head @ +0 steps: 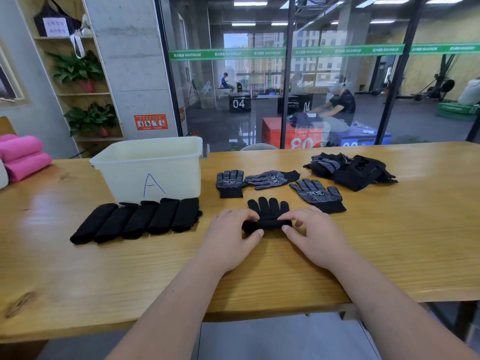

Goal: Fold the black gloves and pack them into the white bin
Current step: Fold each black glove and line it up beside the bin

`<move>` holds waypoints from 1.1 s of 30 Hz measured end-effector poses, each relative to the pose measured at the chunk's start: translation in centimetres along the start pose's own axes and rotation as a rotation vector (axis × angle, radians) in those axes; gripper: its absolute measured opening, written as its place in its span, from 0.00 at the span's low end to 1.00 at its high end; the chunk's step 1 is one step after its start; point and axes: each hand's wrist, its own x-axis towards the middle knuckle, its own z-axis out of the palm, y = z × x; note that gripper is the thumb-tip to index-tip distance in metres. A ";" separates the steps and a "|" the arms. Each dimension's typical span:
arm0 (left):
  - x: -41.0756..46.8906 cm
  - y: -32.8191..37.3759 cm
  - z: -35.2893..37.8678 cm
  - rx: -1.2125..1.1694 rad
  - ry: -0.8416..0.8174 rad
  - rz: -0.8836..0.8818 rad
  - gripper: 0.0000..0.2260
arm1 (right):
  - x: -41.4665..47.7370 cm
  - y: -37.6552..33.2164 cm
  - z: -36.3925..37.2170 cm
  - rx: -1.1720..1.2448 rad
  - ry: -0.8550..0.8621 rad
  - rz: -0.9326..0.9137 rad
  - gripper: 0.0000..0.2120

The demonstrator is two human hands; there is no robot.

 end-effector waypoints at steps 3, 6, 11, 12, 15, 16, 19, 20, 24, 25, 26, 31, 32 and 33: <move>-0.1 0.0 0.0 -0.074 -0.002 -0.041 0.14 | 0.0 0.3 -0.1 0.146 0.003 0.045 0.09; -0.1 0.0 -0.2 -0.194 -0.001 -0.089 0.13 | 0.0 0.4 -0.2 0.270 0.017 0.074 0.08; 0.1 0.1 -0.1 -0.184 0.004 -0.094 0.12 | 0.1 0.1 0.0 0.138 0.069 0.043 0.09; 0.1 0.1 0.0 -0.143 0.015 -0.072 0.12 | 0.1 0.2 0.2 0.075 0.101 0.019 0.10; 0.3 0.1 0.3 -0.019 0.045 0.018 0.08 | -0.2 0.2 0.5 -0.027 0.161 -0.062 0.11; 0.3 0.1 0.3 0.016 0.052 0.036 0.08 | -0.2 0.3 0.6 -0.050 0.165 -0.096 0.10; 0.3 0.3 0.4 0.111 0.055 0.061 0.10 | 0.0 0.2 0.9 -0.146 0.147 -0.132 0.11; 0.2 0.5 0.4 0.136 0.051 0.060 0.12 | 0.1 0.1 1.0 -0.167 0.138 -0.117 0.12; 0.1 0.5 0.5 0.190 0.028 0.059 0.14 | 0.1 -0.3 0.8 -0.182 0.106 -0.051 0.13; 0.1 0.4 0.5 0.190 0.015 0.054 0.15 | 0.0 -0.4 0.7 -0.175 0.106 -0.053 0.14; 0.2 0.3 0.5 0.181 -0.001 0.049 0.16 | -0.1 -0.6 0.6 -0.168 0.105 -0.057 0.15; 0.3 -0.2 0.2 0.085 -0.049 0.035 0.21 | -0.4 -0.7 0.1 -0.152 0.021 -0.055 0.20; 0.3 -0.3 0.1 0.079 -0.053 0.037 0.20 | -0.4 -0.6 0.0 -0.117 0.017 -0.026 0.20; 0.3 -0.3 0.1 0.073 -0.057 0.038 0.19 | -0.4 -0.6 -0.1 -0.072 0.017 0.012 0.20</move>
